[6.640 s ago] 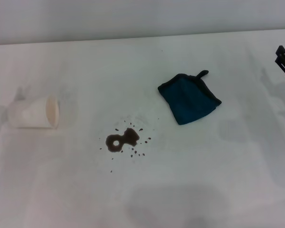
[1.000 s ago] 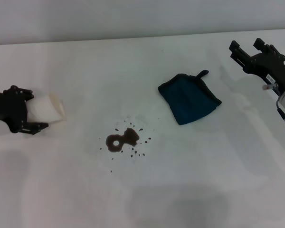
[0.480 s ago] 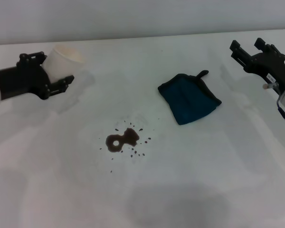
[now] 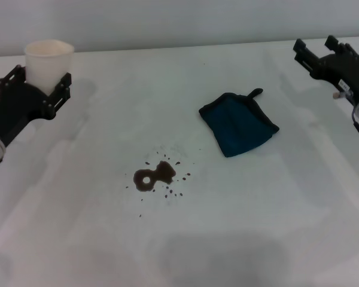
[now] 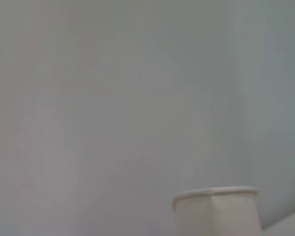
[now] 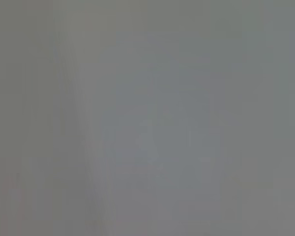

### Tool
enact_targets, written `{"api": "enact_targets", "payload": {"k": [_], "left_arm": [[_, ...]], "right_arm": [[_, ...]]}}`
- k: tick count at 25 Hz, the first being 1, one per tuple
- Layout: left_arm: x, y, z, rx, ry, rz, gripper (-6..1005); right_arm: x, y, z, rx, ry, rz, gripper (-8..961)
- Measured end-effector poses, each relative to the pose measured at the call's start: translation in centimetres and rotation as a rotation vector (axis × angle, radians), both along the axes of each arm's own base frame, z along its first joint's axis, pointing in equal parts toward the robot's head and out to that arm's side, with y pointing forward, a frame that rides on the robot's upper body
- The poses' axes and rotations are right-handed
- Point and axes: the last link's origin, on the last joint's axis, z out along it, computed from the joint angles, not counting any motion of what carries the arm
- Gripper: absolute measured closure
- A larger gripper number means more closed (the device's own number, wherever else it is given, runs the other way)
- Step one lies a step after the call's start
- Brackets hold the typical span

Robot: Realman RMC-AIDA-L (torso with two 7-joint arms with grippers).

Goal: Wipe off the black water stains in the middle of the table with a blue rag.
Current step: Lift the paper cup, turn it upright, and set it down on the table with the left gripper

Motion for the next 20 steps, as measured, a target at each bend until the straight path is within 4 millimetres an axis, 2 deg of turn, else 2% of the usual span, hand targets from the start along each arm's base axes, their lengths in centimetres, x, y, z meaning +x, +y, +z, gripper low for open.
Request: {"api": "enact_targets", "payload": {"k": [4,10,20], "left_arm": [[-0.6,-1.1,-1.1,0.081,-0.015,0.073,367],[-1.1,-3.0,-2.7,0.075,-0.025,0.122,368],[-2.6,-3.4,-3.4,0.032,0.023,0.211,368]], "right_arm": [[-0.4,0.6,0.5,0.017,-0.015,0.018,127],[-0.6,1.0,1.2,0.039,-0.020,0.030,127],[0.5,0.4,2.4,0.072,-0.041,0.014,128]]}}
